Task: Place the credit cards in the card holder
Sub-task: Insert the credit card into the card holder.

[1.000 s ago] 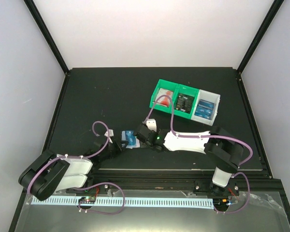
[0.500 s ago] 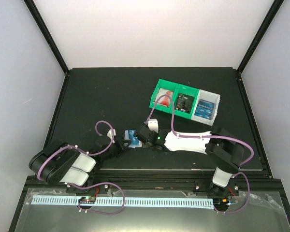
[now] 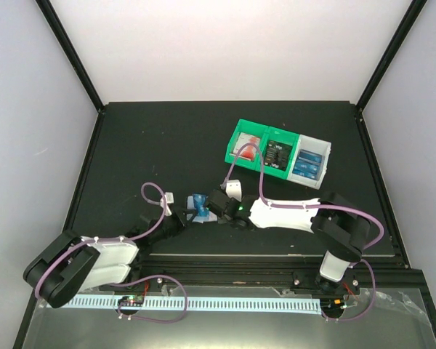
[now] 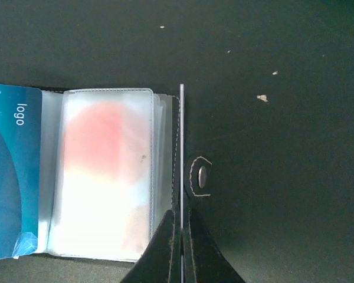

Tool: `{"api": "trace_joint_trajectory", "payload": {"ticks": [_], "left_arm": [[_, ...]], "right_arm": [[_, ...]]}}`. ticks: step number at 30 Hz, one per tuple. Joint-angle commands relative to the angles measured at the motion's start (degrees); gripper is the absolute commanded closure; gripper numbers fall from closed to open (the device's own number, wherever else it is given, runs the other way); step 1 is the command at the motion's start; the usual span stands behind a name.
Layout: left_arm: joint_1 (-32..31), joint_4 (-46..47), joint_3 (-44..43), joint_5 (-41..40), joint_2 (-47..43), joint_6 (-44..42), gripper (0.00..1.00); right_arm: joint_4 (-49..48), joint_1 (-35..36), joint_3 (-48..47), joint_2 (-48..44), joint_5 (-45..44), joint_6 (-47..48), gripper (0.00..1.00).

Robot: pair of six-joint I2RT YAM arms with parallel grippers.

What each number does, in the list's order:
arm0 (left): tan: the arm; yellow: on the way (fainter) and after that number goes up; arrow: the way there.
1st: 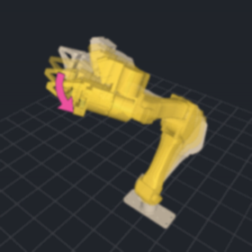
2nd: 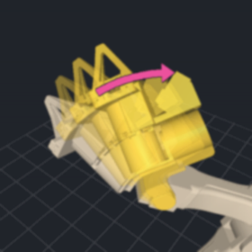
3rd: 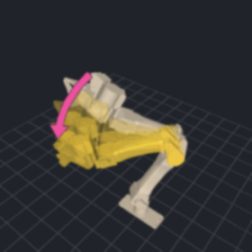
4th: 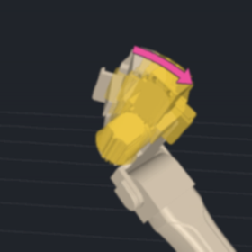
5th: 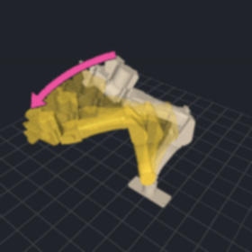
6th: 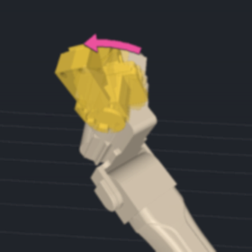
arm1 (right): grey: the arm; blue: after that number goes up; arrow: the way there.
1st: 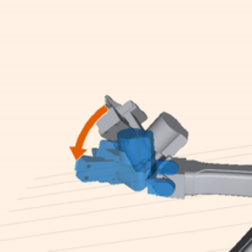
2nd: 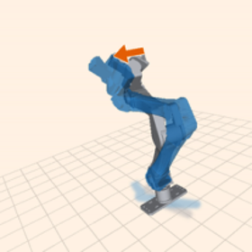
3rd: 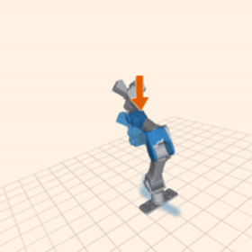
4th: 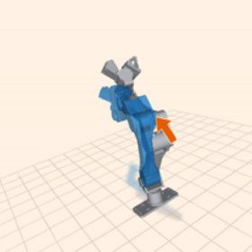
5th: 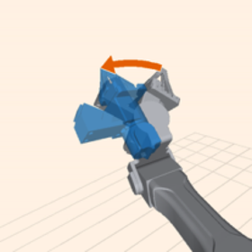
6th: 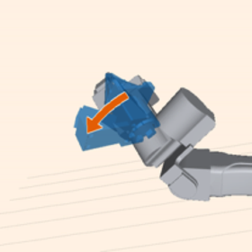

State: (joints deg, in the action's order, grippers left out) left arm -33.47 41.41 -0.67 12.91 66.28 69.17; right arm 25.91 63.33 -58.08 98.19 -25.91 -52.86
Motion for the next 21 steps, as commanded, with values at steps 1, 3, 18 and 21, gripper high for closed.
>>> {"api": "trace_joint_trajectory", "payload": {"ticks": [1,3,18,21], "left_arm": [[-0.4,-0.9,-1.6,-0.4,2.2,-1.0,0.98],[-0.4,0.5,-1.7,0.1,3.7,-0.9,0.99],[-0.5,6.9,-3.0,2.8,10.5,-0.7,0.98],[-0.5,9.2,-2.9,3.7,12.5,0.2,0.99]], "right_arm": [[0.1,0.0,0.8,-1.4,-2.2,-1.0,0.99],[-0.8,0.0,1.1,-1.5,-1.8,-0.9,0.99],[-3.0,-0.8,2.3,-0.7,1.1,-0.7,0.99],[-2.9,-0.8,2.4,-0.6,1.1,-0.8,0.99]]}}
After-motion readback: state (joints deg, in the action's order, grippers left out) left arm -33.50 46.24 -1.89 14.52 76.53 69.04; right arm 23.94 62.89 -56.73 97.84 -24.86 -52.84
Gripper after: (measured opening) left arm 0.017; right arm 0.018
